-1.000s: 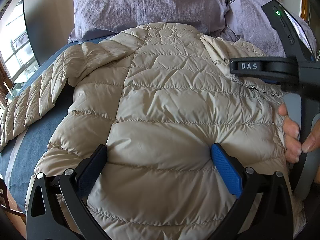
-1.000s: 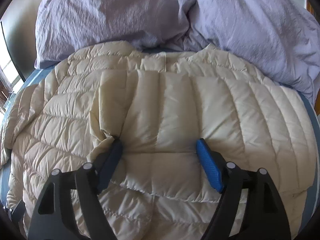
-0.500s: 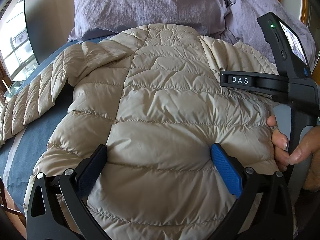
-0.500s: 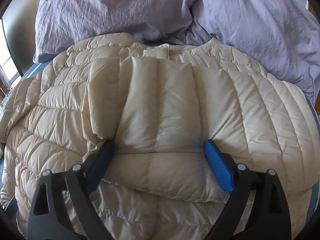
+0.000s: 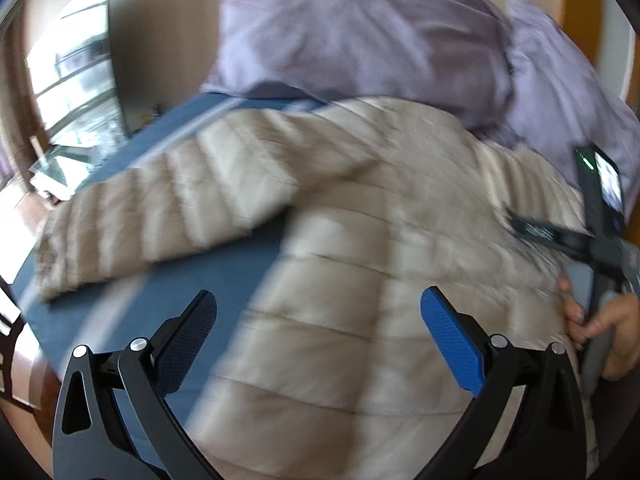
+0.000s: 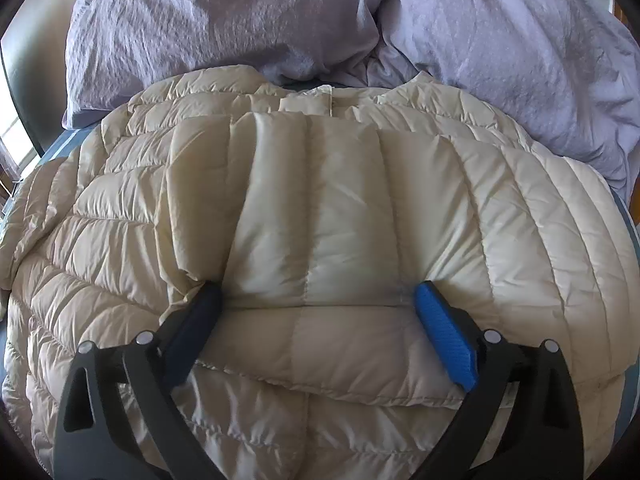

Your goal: Fold large clothes

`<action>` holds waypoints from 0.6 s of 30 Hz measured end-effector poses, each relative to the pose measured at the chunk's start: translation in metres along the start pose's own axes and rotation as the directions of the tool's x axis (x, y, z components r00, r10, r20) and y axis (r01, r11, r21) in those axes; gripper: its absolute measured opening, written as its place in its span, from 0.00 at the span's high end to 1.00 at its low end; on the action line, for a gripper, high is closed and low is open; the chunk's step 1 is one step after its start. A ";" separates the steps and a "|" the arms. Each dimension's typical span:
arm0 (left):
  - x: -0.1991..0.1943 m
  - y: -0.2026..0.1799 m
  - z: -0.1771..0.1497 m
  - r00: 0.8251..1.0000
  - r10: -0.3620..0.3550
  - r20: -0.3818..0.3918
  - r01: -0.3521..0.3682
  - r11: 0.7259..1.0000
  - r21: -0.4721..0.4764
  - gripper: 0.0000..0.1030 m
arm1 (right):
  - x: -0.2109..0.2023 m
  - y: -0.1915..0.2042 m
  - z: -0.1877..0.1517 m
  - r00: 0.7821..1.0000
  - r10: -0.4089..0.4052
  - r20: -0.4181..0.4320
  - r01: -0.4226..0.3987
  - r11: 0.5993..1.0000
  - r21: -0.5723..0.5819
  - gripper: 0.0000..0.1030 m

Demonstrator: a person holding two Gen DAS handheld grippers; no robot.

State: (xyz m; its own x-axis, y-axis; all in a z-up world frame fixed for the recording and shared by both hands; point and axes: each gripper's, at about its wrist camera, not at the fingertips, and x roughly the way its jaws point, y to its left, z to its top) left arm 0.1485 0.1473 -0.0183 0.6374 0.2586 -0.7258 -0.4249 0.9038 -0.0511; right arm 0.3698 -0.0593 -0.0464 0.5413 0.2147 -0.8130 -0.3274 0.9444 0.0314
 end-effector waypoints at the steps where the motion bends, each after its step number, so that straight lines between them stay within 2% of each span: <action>1: 0.001 0.015 0.005 0.999 0.033 0.002 -0.033 0.999 -0.017 0.01 | 0.000 0.000 0.000 1.000 0.001 0.000 -0.001 1.000 0.000 0.05; 6: 0.000 0.090 0.018 0.989 0.147 -0.014 -0.148 0.982 -0.116 0.01 | 0.000 -0.001 0.000 1.000 0.001 0.000 -0.001 1.000 0.001 0.04; 10: 0.002 0.150 0.024 0.975 0.218 -0.028 -0.219 0.950 -0.224 0.01 | 0.000 -0.001 0.000 1.000 0.002 -0.001 -0.002 1.000 0.002 0.04; 15: 0.012 0.202 0.023 0.962 0.257 -0.091 -0.273 0.910 -0.312 0.02 | 0.000 -0.002 0.000 1.000 0.005 -0.004 -0.005 1.000 0.002 0.04; 18: 0.021 0.222 0.020 0.970 0.213 -0.113 -0.241 0.892 -0.384 0.08 | 0.000 -0.002 0.000 1.000 0.006 -0.004 -0.006 1.000 0.002 0.04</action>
State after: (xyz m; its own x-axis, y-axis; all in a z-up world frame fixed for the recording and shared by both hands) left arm 0.0802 0.3600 -0.0313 0.4552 0.4052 -0.7928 -0.7789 0.6127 -0.1340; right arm 0.3703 -0.0610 -0.0463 0.5362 0.2190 -0.8152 -0.3290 0.9436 0.0370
